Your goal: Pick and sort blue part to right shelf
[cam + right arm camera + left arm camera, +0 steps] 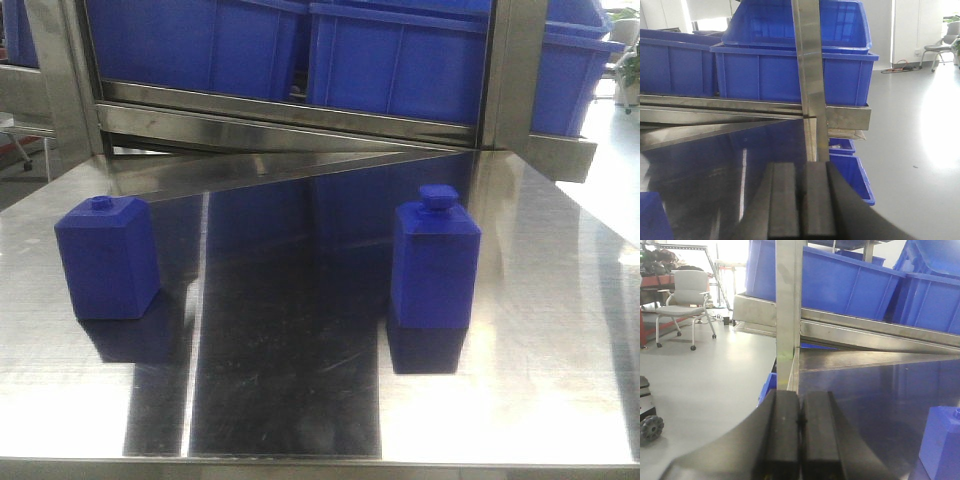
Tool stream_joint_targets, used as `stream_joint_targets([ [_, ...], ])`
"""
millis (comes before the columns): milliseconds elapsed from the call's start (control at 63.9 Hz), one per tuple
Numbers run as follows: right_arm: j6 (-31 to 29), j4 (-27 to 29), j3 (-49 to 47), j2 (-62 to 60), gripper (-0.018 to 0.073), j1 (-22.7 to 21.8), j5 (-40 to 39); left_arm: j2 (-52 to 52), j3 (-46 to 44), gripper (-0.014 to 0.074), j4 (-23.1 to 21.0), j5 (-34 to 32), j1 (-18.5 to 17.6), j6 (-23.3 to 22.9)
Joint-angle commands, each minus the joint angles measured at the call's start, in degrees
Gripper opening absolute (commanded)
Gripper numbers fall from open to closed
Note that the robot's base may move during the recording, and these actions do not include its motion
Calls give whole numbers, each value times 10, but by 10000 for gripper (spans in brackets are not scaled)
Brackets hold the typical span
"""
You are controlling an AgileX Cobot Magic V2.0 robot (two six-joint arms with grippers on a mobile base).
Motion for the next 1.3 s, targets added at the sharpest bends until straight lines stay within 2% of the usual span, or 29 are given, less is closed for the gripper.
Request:
stream_joint_targets([
  [0,-3,-1,-13,-13,54,-1,-50,-14,13,133,-4,-45,-2,-4],
  [282,-3,-11,-47,-11,54,-1,-33,-14,13,133,-4,-45,-2,-4],
  [438,-3,-11,-103,12,54,-1,42,-14,13,133,-4,-45,-2,-4],
  [595,-3,-15,-178,68,54,0,177,-14,13,133,-4,-45,-2,-4],
  [689,-2,-15,-209,115,54,5,218,-14,13,133,-4,-45,-2,-4],
  [1111,14,-29,-300,371,62,94,246,-14,13,133,-4,-45,-2,-4],
  [1205,37,-29,-316,427,156,96,256,-14,13,133,-4,-45,-2,-4],
  [1237,44,-29,-324,443,214,96,260,-14,13,133,-4,-45,-2,-4],
  [1284,59,-29,-335,467,348,96,271,-14,13,133,-4,-45,-2,-4],
])
